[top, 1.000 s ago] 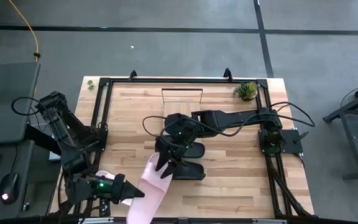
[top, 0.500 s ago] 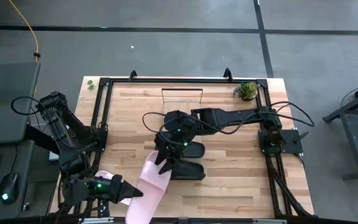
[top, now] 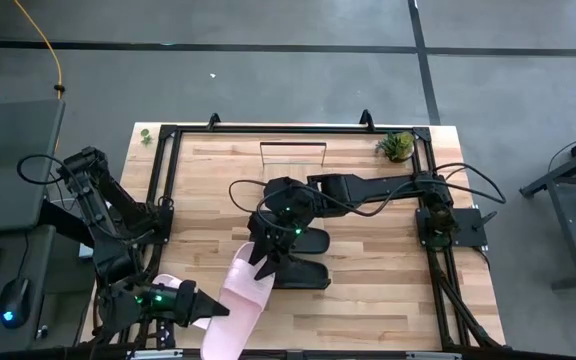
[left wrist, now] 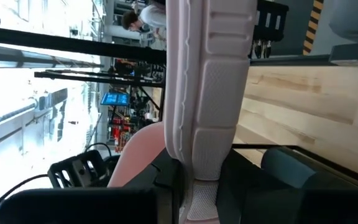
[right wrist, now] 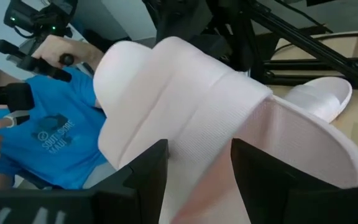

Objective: Pick and place slides into the shelf
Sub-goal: Put the top pink slipper on the shelf

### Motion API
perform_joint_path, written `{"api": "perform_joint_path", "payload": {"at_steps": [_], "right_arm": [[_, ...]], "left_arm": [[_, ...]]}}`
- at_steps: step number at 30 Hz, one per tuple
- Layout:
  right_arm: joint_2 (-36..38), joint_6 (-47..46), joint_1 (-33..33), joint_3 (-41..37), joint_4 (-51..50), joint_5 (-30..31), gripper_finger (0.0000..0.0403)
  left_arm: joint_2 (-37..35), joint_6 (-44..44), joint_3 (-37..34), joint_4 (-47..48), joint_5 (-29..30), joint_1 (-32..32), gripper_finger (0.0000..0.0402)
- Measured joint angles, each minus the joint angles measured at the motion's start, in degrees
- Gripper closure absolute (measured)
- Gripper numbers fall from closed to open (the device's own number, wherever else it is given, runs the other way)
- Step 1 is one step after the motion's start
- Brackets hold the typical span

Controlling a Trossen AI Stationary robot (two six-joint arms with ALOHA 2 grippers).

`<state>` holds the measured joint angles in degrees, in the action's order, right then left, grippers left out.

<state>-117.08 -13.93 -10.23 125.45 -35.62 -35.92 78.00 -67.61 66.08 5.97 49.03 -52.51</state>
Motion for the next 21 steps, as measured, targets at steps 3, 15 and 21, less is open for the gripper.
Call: {"api": "perform_joint_path", "payload": {"at_steps": [3, 15, 21], "right_arm": [[0.0, -0.05, -0.53, 0.0, 0.29, -0.07, 0.0233], [-0.02, -1.7, -1.9, 0.0, 2.78, -0.49, 0.0233], [-0.44, -2.25, -2.0, -0.02, 2.8, 2.08, 0.0235]], "left_arm": [[0.0, 0.39, 0.0, 0.08, 0.0, 0.0, 0.0353], [0.0, 4.16, 0.04, 3.36, -2.6, 3.78, 0.0353], [0.0, 3.33, 0.04, 2.4, -3.38, 4.35, 0.0353]]}}
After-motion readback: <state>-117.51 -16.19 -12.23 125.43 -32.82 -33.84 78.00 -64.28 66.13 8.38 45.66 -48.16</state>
